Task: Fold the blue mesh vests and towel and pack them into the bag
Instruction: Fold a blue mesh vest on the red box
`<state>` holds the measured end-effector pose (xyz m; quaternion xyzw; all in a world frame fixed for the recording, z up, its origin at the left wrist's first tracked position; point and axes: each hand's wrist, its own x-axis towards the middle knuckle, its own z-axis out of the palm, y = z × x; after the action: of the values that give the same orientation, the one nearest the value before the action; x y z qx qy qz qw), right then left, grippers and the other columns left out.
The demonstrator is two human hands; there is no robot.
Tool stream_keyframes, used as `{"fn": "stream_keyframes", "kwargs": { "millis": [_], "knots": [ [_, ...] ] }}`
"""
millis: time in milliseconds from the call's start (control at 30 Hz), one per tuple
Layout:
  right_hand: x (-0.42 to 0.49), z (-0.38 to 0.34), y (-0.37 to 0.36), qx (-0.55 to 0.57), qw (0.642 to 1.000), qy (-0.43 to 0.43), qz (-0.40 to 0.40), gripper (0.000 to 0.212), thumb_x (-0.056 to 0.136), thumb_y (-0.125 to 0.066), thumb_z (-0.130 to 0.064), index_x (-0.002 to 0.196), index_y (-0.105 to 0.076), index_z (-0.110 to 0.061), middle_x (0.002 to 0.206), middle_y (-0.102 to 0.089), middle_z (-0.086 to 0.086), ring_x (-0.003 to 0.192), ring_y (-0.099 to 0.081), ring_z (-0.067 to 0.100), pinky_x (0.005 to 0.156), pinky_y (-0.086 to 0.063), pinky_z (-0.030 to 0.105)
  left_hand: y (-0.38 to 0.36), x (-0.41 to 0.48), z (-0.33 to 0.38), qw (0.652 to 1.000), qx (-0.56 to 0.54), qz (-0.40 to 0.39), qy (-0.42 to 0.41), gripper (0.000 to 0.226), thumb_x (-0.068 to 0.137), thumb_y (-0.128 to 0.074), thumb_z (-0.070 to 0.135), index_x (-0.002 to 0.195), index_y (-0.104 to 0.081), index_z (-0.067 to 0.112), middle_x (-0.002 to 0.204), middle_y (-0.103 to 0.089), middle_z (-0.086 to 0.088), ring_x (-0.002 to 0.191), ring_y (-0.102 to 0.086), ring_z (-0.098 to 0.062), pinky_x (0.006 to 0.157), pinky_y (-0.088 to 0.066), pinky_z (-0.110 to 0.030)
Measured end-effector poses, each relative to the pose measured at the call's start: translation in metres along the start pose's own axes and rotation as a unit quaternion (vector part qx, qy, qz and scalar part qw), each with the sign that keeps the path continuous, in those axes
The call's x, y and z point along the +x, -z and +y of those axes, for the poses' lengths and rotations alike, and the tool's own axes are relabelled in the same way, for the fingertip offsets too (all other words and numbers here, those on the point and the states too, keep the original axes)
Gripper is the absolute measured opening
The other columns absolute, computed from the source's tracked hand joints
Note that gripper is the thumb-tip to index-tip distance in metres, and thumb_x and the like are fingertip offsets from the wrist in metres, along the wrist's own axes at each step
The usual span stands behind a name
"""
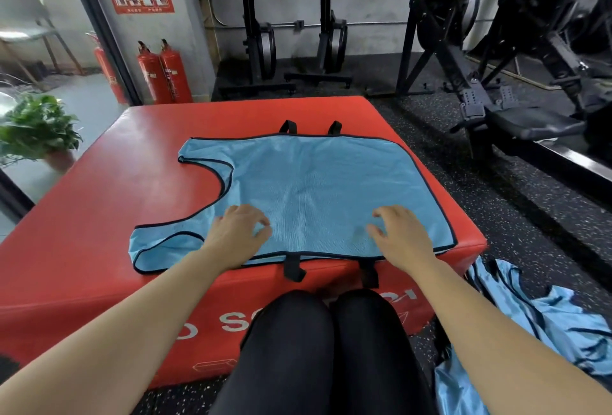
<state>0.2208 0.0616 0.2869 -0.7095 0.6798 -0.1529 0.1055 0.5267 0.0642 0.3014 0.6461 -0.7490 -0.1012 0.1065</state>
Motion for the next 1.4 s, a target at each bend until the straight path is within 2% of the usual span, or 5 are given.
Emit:
{"fn": "stream_keyframes", "kwargs": {
  "millis": [200, 500, 900, 1100, 1400],
  "knots": [
    [0.0, 0.017, -0.026, -0.113, 0.976, -0.058, -0.179, 0.074, 0.09, -0.013, -0.077, 0.15, 0.015, -0.045, 0.158, 0.031, -0.001, 0.146, 0.028, 0.025, 0.113, 0.012, 0.063, -0.032, 0.002, 0.006, 0.98, 0.086, -0.17, 0.059, 0.077, 0.085, -0.021, 0.082, 0.149, 0.01, 0.052, 0.162, 0.022, 0.008, 0.147, 0.025, -0.023, 0.113, 0.01, -0.066],
    [0.004, 0.015, -0.017, -0.121, 0.968, -0.083, -0.203, 0.081, 0.086, -0.018, -0.081, 0.15, 0.017, -0.045, 0.158, 0.031, 0.002, 0.146, 0.027, 0.027, 0.113, 0.007, 0.066, -0.006, -0.012, -0.002, 0.95, 0.058, -0.211, 0.221, 0.117, 0.053, -0.028, 0.104, 0.149, 0.013, 0.051, 0.161, 0.026, 0.005, 0.147, 0.027, -0.026, 0.107, 0.005, -0.074],
    [0.07, -0.04, -0.018, -0.125, 0.979, -0.02, -0.162, 0.08, 0.091, -0.02, -0.074, 0.152, 0.016, -0.037, 0.16, 0.024, 0.004, 0.147, 0.022, 0.029, 0.115, 0.007, 0.063, -0.023, 0.085, 0.024, 0.986, 0.113, -0.108, 0.052, 0.085, 0.089, -0.023, 0.077, 0.155, 0.008, 0.034, 0.162, 0.022, -0.002, 0.147, 0.024, -0.028, 0.119, 0.009, -0.055],
    [0.104, -0.018, -0.029, -0.149, 0.966, -0.038, -0.206, 0.076, 0.091, -0.013, -0.076, 0.152, 0.015, -0.041, 0.16, 0.026, 0.001, 0.148, 0.02, 0.027, 0.115, -0.001, 0.063, -0.025, 0.105, -0.035, 0.971, 0.1, -0.097, 0.193, 0.091, 0.077, -0.01, 0.089, 0.153, 0.009, 0.043, 0.163, 0.017, 0.003, 0.149, 0.018, -0.027, 0.114, 0.005, -0.063],
    [0.202, -0.025, -0.018, -0.156, 0.983, -0.038, -0.087, 0.06, 0.1, -0.023, -0.057, 0.149, -0.025, -0.023, 0.155, -0.023, 0.013, 0.143, -0.021, 0.027, 0.109, -0.024, 0.051, 0.0, 0.19, -0.018, 0.976, 0.162, -0.023, 0.14, 0.066, 0.099, -0.018, 0.06, 0.151, -0.028, 0.022, 0.164, -0.004, -0.008, 0.151, 0.003, -0.025, 0.119, 0.004, -0.056]
  ]
}}
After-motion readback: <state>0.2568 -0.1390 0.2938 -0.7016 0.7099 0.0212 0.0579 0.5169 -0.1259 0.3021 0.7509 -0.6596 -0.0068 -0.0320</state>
